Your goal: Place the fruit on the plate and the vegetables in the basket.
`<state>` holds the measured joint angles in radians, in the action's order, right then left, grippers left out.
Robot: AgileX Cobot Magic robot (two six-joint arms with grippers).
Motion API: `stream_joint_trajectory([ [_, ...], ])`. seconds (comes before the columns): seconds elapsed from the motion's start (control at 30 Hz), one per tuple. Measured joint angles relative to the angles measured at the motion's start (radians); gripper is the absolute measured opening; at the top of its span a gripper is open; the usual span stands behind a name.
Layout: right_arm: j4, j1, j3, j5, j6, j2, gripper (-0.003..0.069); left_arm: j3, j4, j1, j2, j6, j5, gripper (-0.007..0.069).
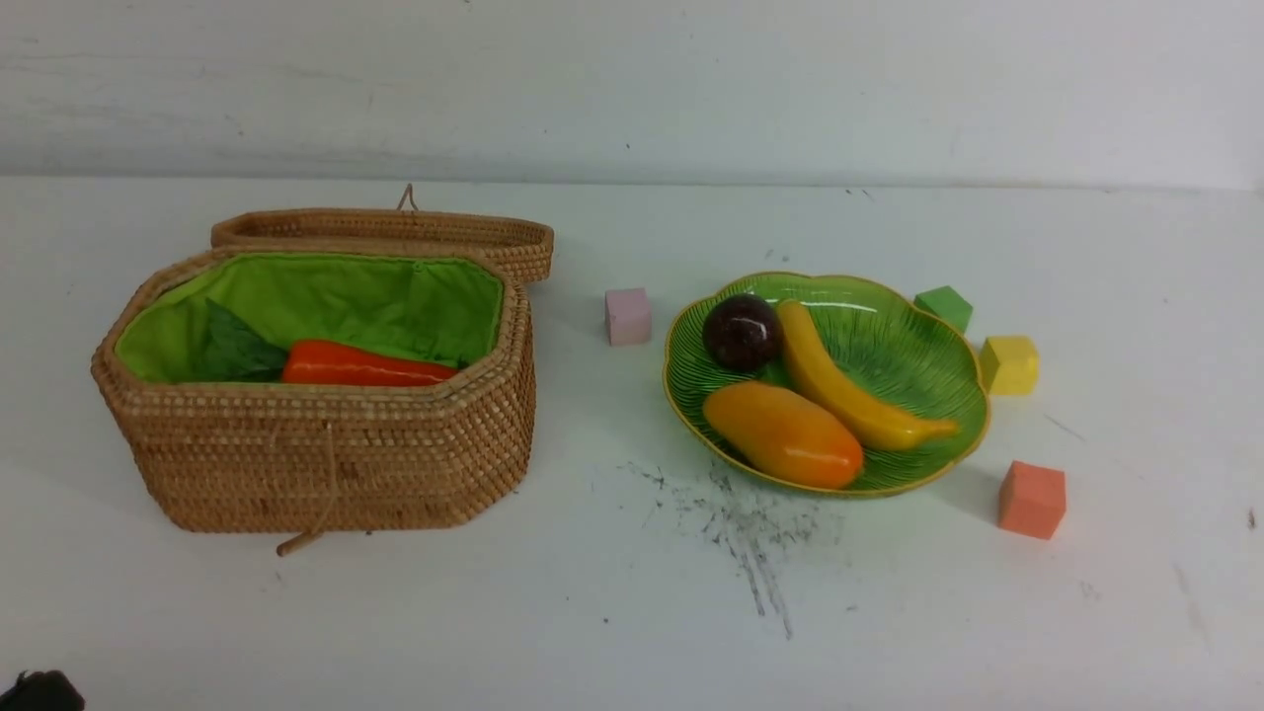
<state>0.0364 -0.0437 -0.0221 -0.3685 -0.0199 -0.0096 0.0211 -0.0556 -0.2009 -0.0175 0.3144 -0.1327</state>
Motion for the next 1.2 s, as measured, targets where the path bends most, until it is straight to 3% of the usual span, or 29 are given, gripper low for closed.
stream_joint_trajectory([
  [0.23, 0.0, 0.0, 0.0, 0.0, 0.0, 0.0, 0.0017, 0.009, -0.027, 0.045, 0.0, -0.049, -0.24, -0.0013],
  [1.2, 0.0, 0.0, 0.0, 0.0, 0.0, 0.0, 0.0044, 0.009, -0.03, 0.045, 0.0, -0.049, -0.245, -0.0013],
])
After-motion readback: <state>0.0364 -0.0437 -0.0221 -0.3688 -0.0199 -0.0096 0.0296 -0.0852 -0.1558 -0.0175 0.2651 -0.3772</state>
